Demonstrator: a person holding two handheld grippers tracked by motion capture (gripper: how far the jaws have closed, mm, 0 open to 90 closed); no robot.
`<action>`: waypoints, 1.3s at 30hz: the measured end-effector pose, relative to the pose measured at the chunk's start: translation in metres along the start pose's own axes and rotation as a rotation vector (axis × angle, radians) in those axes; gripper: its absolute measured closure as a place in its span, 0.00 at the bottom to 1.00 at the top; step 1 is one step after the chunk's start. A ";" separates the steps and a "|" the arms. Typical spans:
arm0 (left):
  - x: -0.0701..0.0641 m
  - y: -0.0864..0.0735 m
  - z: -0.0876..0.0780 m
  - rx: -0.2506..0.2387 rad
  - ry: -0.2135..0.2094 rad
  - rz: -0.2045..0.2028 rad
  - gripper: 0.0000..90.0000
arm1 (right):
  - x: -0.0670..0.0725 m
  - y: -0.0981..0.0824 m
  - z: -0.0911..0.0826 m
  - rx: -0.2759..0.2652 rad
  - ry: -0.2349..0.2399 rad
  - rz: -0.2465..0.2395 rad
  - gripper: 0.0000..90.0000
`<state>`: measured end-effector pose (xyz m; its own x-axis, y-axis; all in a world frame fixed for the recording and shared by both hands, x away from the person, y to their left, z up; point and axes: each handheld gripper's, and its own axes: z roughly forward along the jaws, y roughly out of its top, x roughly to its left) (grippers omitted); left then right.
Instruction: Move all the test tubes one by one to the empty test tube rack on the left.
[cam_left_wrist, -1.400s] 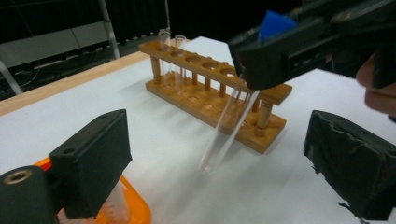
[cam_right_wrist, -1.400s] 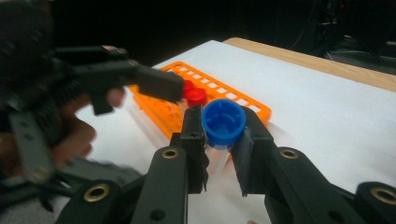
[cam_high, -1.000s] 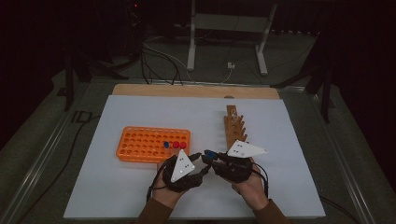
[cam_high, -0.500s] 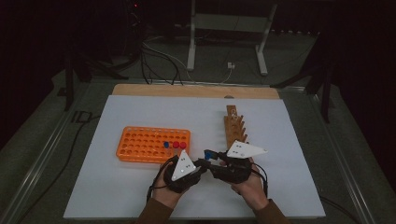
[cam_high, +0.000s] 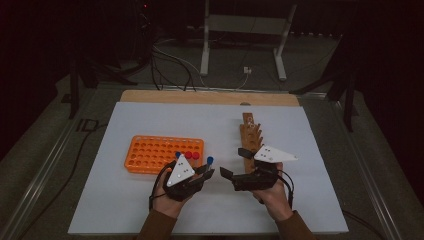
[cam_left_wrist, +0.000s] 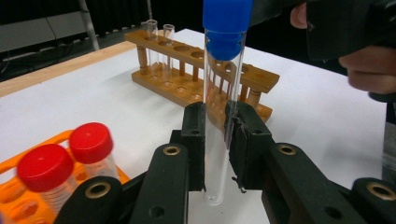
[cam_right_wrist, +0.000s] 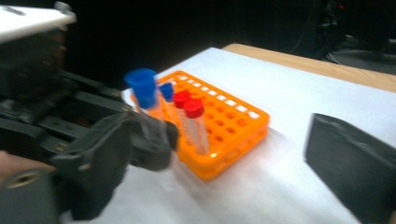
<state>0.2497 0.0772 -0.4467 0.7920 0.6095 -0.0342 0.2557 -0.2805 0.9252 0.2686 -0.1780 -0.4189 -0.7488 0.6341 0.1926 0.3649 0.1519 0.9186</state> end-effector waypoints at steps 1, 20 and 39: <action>0.001 0.000 -0.001 -0.003 -0.002 -0.003 0.86 | -0.002 -0.001 0.000 0.003 -0.006 0.003 0.04; 0.029 0.000 -0.032 -0.048 -0.010 -0.043 0.86 | -0.018 -0.003 -0.007 -0.003 -0.097 0.043 0.00; 0.057 -0.012 -0.050 -0.050 0.133 -0.105 0.86 | -0.018 -0.004 -0.008 -0.017 -0.100 0.047 0.00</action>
<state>0.2639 0.1530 -0.4410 0.6815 0.7269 -0.0844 0.3027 -0.1750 0.9369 0.2765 -0.1963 -0.4238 -0.6719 0.7129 0.2009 0.3881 0.1078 0.9153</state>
